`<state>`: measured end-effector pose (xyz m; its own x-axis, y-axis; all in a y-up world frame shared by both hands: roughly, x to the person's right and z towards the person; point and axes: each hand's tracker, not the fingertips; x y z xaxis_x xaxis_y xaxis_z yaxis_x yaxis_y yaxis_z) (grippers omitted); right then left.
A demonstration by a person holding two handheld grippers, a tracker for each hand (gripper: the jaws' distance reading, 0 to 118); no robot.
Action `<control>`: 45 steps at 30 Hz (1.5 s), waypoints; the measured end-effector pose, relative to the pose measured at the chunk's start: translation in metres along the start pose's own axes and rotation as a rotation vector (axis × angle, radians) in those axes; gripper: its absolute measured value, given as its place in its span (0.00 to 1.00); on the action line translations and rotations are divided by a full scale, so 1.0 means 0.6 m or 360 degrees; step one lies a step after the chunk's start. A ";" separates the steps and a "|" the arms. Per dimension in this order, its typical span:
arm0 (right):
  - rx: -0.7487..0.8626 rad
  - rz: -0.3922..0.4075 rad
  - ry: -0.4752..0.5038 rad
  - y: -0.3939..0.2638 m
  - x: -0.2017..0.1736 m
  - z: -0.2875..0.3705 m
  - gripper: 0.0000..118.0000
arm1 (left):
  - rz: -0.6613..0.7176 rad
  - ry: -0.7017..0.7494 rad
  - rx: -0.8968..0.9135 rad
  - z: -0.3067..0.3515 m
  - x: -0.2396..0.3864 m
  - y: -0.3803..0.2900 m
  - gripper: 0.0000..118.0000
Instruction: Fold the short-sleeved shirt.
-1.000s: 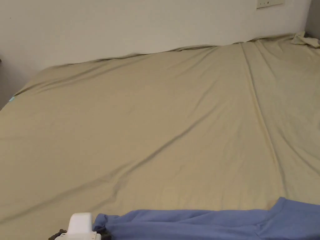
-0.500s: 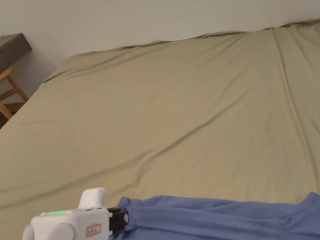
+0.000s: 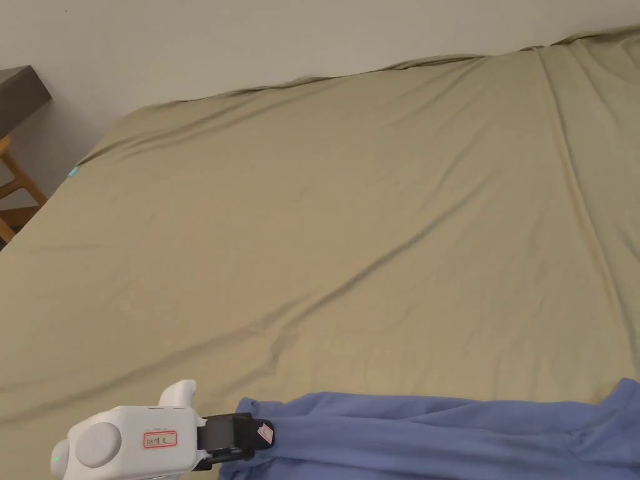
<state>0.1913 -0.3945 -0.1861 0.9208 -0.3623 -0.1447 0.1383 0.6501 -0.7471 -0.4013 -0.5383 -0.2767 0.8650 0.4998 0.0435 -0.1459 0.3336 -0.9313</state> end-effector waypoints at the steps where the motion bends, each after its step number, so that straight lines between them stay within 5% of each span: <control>1: 0.0005 -0.0016 0.0009 0.001 0.003 0.001 0.04 | 0.0058 -0.0053 0.0019 -0.005 0.000 0.003 0.68; 4: 0.0005 -0.0013 0.0025 0.000 0.004 0.002 0.04 | 0.0082 -0.0104 0.0068 -0.011 -0.002 0.018 0.67; 5: 0.0005 -0.0014 0.0029 0.000 0.003 0.002 0.04 | 0.0072 -0.0061 0.0038 -0.014 -0.004 0.016 0.56; 7: 0.0003 -0.0009 0.0032 0.001 0.001 0.002 0.04 | 0.0003 0.0136 0.0095 -0.016 0.004 0.010 0.14; 11: 0.0003 0.0000 0.0028 0.003 -0.004 0.002 0.04 | 0.0033 -0.0065 0.0097 -0.003 0.028 -0.020 0.11; 16: 0.0000 -0.0004 0.0036 0.005 -0.006 0.002 0.04 | 0.0255 -0.0465 0.0223 0.041 0.041 -0.056 0.11; 21: 0.0017 -0.0010 0.0048 0.009 -0.009 0.005 0.04 | 0.0302 -0.0613 0.0344 0.092 0.091 -0.065 0.11; 28: 0.0042 -0.0029 0.0042 0.011 -0.006 0.010 0.04 | -0.0027 -0.0512 0.0483 0.102 0.243 -0.049 0.11; 41: 0.0186 -0.0028 -0.0118 0.018 0.044 0.092 0.04 | -0.0370 -0.0314 0.0038 -0.232 0.574 -0.096 0.12; 42: 0.0188 -0.0029 -0.0126 0.016 0.047 0.095 0.04 | -0.0379 -0.0262 0.0069 -0.253 0.575 -0.103 0.19; 44: 0.0187 -0.0025 -0.0131 0.011 0.051 0.096 0.04 | -0.0336 -0.0182 0.0163 -0.266 0.567 -0.109 0.63; 45: 0.0184 -0.0025 -0.0135 0.008 0.053 0.094 0.04 | -0.0241 -0.0212 0.0174 -0.249 0.555 -0.107 0.63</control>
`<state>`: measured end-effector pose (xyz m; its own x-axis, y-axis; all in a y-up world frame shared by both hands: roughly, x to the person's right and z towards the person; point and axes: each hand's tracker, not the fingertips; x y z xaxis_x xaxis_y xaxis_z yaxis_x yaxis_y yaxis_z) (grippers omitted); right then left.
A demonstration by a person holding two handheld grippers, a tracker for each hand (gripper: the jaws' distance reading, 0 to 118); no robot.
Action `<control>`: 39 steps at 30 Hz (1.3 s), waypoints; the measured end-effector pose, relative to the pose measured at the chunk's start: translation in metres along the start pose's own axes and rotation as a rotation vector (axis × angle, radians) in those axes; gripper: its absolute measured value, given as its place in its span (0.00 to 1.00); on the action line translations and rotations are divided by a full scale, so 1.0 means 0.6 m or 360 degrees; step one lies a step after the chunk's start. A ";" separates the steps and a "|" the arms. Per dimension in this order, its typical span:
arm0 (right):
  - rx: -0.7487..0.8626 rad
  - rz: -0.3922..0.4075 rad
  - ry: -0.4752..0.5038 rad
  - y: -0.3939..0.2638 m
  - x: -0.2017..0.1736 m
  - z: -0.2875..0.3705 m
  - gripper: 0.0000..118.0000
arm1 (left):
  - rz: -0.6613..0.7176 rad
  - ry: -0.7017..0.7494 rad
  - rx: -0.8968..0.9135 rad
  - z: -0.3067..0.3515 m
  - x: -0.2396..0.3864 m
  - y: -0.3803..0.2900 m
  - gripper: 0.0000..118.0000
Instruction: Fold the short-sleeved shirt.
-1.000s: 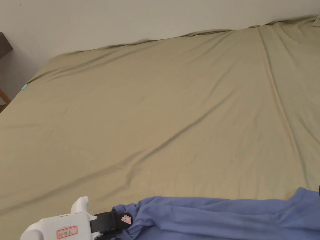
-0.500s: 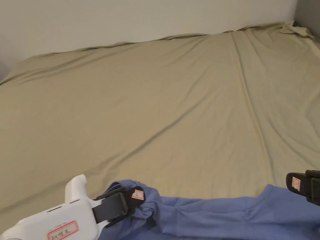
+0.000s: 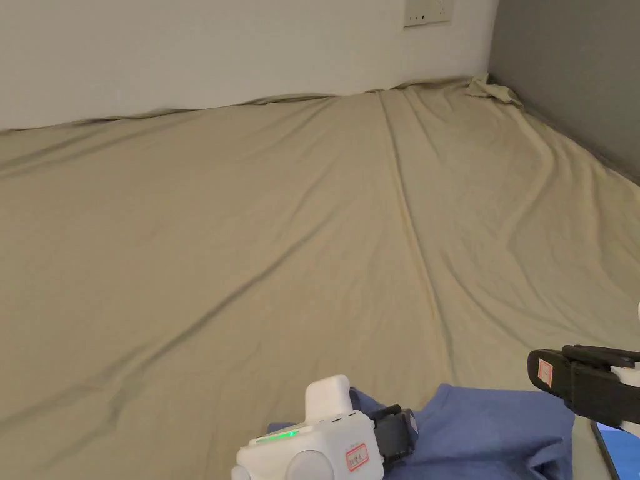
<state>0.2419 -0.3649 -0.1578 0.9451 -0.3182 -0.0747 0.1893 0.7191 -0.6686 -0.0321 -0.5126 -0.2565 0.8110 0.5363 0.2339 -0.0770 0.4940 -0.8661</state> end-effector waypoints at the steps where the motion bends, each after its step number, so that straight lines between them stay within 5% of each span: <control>1: -0.0008 -0.0003 0.0002 -0.002 0.002 -0.002 0.04 | 0.0090 -0.0100 0.0057 0.025 -0.003 0.007 0.63; 5: -0.0035 -0.0033 0.0036 -0.009 0.005 -0.017 0.04 | 0.0179 -0.0471 0.0190 0.172 -0.015 0.053 0.63; 7: -0.0044 -0.0057 0.0060 -0.010 0.002 -0.028 0.04 | 0.0068 -0.0360 0.0303 0.232 -0.028 0.067 0.63; 9: -0.0052 -0.0070 0.0079 -0.010 -0.003 -0.037 0.04 | -0.0127 0.0168 0.0408 0.259 -0.049 0.071 0.62; 10: -0.0054 -0.0070 0.0088 -0.010 -0.006 -0.039 0.04 | -0.0229 0.0376 0.0395 0.246 -0.057 0.069 0.57; 12: -0.0057 -0.0061 0.0112 -0.012 -0.015 -0.041 0.04 | -0.0377 0.0644 0.0157 0.197 -0.077 0.056 0.11; 13: -0.0060 -0.0055 0.0119 -0.012 -0.018 -0.041 0.04 | -0.0367 0.0651 0.0120 0.185 -0.083 0.043 0.10; 15: -0.0059 -0.0041 0.0124 -0.013 -0.023 -0.038 0.04 | -0.0411 0.0424 0.0025 0.151 -0.076 0.018 0.10; 19: -0.0064 -0.0039 0.0107 -0.013 -0.019 -0.031 0.04 | -0.0658 0.0408 -0.0139 0.056 -0.032 -0.028 0.10; 24: -0.0061 -0.0054 0.0079 -0.006 -0.010 -0.013 0.04 | -0.0670 0.0030 -0.0252 0.011 0.068 -0.072 0.10; 29: -0.0050 -0.0068 0.0073 0.003 -0.009 0.000 0.04 | -0.0588 -0.0035 -0.0391 -0.061 0.109 -0.081 0.10; 34: -0.0030 -0.0038 0.0128 0.011 -0.021 0.009 0.04 | -0.0410 -0.0469 -0.0229 0.040 0.106 -0.024 0.10; 38: -0.0011 -0.0020 0.0184 0.018 -0.032 0.003 0.04 | -0.0285 -0.0465 0.0105 0.175 0.005 0.034 0.14; 39: -0.0012 -0.0015 0.0203 0.018 -0.034 -0.001 0.04 | -0.0214 -0.0342 0.0170 0.193 -0.032 0.042 0.34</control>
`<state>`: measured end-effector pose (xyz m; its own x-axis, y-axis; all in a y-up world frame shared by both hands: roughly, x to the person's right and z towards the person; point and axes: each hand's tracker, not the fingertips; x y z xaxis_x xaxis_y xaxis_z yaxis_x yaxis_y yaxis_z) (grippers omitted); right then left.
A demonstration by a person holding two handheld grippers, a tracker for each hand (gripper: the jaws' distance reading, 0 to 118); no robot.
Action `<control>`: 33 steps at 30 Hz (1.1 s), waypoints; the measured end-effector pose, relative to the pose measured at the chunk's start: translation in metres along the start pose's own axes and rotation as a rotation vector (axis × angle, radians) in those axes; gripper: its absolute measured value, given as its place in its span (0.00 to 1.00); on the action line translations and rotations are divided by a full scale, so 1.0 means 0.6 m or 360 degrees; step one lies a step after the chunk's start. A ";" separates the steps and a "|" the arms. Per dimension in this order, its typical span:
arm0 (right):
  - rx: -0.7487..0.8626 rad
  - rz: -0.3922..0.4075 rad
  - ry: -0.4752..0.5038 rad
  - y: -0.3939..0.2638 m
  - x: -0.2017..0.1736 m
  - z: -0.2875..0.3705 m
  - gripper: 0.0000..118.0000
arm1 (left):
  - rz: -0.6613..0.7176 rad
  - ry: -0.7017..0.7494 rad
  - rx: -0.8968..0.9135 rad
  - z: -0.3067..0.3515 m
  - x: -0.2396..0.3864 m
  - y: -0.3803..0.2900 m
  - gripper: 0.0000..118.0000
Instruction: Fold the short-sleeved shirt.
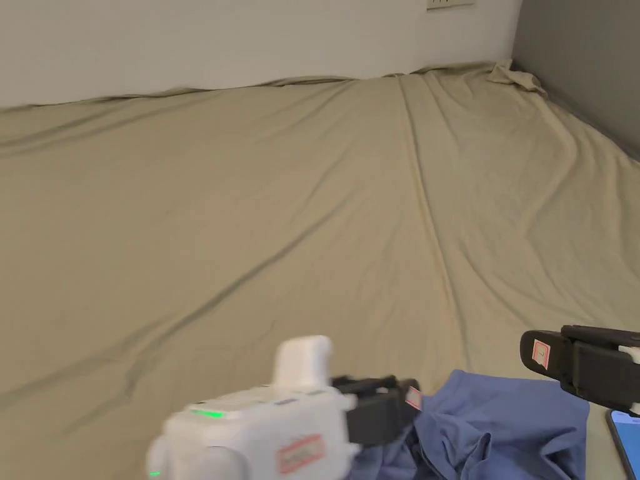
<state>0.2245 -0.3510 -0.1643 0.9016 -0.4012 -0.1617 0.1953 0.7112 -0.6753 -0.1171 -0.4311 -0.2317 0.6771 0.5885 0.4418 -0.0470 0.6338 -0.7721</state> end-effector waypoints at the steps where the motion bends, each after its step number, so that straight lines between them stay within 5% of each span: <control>1: -0.0001 0.0002 0.0007 0.000 -0.001 -0.003 0.04 | 0.0014 0.0110 0.0001 0.015 -0.033 0.007 0.70; 2: -0.0004 0.0003 0.0020 -0.002 -0.002 -0.007 0.04 | 0.0072 0.0201 0.0040 0.034 -0.073 0.008 0.83; 7: -0.0042 -0.0019 0.0055 -0.009 -0.003 -0.022 0.04 | 0.0377 0.0366 -0.0210 0.033 -0.206 -0.001 0.83; 16: -0.0071 -0.0045 0.0071 -0.009 -0.005 -0.023 0.04 | 0.0059 0.0315 -0.0564 -0.095 -0.162 -0.082 0.82; 18: -0.0068 -0.0036 0.0072 -0.007 -0.008 -0.023 0.04 | -0.0067 0.0483 -0.0495 -0.100 -0.144 -0.093 0.62; 19: -0.0066 -0.0036 0.0074 -0.007 -0.009 -0.023 0.04 | -0.0087 0.0526 -0.0467 -0.100 -0.138 -0.092 0.33; 20: -0.0062 -0.0040 0.0081 -0.007 -0.010 -0.022 0.04 | -0.0018 0.0500 -0.0439 -0.093 -0.146 -0.085 0.14; 24: -0.0066 -0.0045 0.0101 -0.007 -0.012 -0.024 0.04 | 0.0496 0.0111 -0.0319 -0.035 -0.185 -0.075 0.14; 33: -0.0050 -0.0080 0.0103 -0.004 -0.016 -0.027 0.04 | 0.0534 0.0243 -0.0058 0.119 -0.194 -0.042 0.10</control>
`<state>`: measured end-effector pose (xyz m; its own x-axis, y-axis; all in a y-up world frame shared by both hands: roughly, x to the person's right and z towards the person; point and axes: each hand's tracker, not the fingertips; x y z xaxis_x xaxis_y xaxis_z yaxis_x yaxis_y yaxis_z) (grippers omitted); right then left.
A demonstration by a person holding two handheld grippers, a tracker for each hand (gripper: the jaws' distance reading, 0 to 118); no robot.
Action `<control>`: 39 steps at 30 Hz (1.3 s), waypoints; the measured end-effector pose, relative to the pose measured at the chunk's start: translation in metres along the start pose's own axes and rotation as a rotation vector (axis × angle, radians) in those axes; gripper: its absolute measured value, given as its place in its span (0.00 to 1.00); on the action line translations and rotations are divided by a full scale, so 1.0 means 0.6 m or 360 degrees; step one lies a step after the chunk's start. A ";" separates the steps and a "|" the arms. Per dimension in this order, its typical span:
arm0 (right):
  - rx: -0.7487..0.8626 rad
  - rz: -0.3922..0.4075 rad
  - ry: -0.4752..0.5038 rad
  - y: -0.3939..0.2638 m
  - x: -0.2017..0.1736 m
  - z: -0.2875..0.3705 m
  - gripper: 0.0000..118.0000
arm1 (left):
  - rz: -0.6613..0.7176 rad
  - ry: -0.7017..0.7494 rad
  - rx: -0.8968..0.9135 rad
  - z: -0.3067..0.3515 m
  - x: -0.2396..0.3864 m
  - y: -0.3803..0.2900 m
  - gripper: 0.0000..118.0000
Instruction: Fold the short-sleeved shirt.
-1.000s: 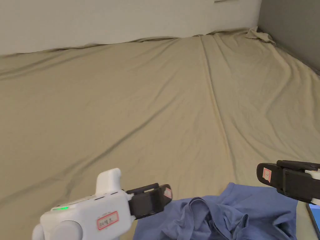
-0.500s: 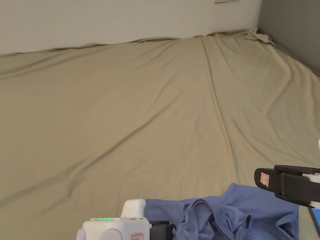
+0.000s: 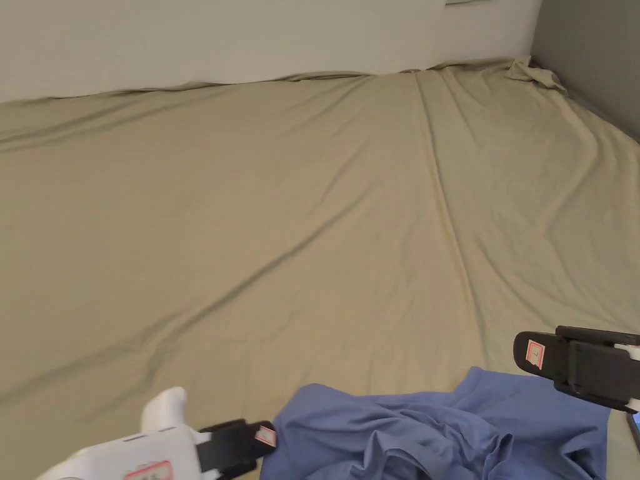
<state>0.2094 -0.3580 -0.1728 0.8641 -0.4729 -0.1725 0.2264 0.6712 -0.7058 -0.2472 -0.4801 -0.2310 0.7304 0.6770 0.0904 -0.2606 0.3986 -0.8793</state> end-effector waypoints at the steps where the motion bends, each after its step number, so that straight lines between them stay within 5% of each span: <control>1: 0.0003 0.0001 -0.0002 0.001 -0.001 0.000 0.04 | 0.0011 0.0054 0.0092 0.026 -0.009 0.012 0.10; 5: 0.0001 0.0002 0.0012 0.003 -0.005 -0.007 0.04 | 0.0090 0.0051 0.0292 0.108 -0.052 0.060 0.09; 7: -0.0003 0.0008 0.0019 0.002 -0.008 -0.013 0.04 | -0.0014 0.0217 0.0232 0.095 -0.050 0.064 0.09; 12: -0.0023 0.0010 0.0053 -0.005 -0.016 -0.022 0.04 | -0.0101 0.0100 -0.0034 -0.008 -0.050 0.024 0.10; 13: -0.0030 0.0018 0.0055 -0.006 -0.018 -0.023 0.04 | -0.0141 0.0149 -0.0064 -0.033 -0.044 0.014 0.22; 14: -0.0038 0.0030 0.0055 -0.006 -0.019 -0.022 0.04 | -0.0195 0.0240 -0.0083 -0.059 -0.037 0.005 0.54; 15: -0.0044 0.0046 0.0051 -0.007 -0.020 -0.021 0.04 | -0.0229 0.0308 -0.0137 -0.082 -0.033 -0.001 0.58; 19: -0.0048 0.0073 0.0028 -0.005 -0.021 -0.015 0.04 | -0.0027 0.0118 -0.0159 -0.106 -0.033 -0.005 0.58; 34: -0.0075 0.0099 0.0039 0.001 -0.027 -0.028 0.04 | -0.0217 0.0224 -0.0265 -0.141 0.002 -0.037 0.58; 35: -0.0075 0.0101 0.0040 0.001 -0.028 -0.027 0.04 | -0.0253 0.0265 -0.0284 -0.145 0.004 -0.039 0.55; 36: -0.0077 0.0101 0.0042 0.001 -0.027 -0.027 0.04 | -0.0302 0.0301 -0.0331 -0.150 0.009 -0.041 0.35; 37: -0.0077 0.0099 0.0042 0.001 -0.027 -0.027 0.04 | -0.0397 0.0359 -0.0352 -0.154 0.016 -0.043 0.04; 39: -0.0076 0.0096 0.0036 0.001 -0.026 -0.027 0.04 | -0.0421 0.0368 -0.0278 -0.146 0.029 -0.054 0.03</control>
<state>0.1887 -0.3596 -0.1815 0.8650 -0.4455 -0.2310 0.1518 0.6711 -0.7257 -0.1705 -0.5354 -0.2418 0.8861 0.3997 0.2347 0.0528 0.4160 -0.9078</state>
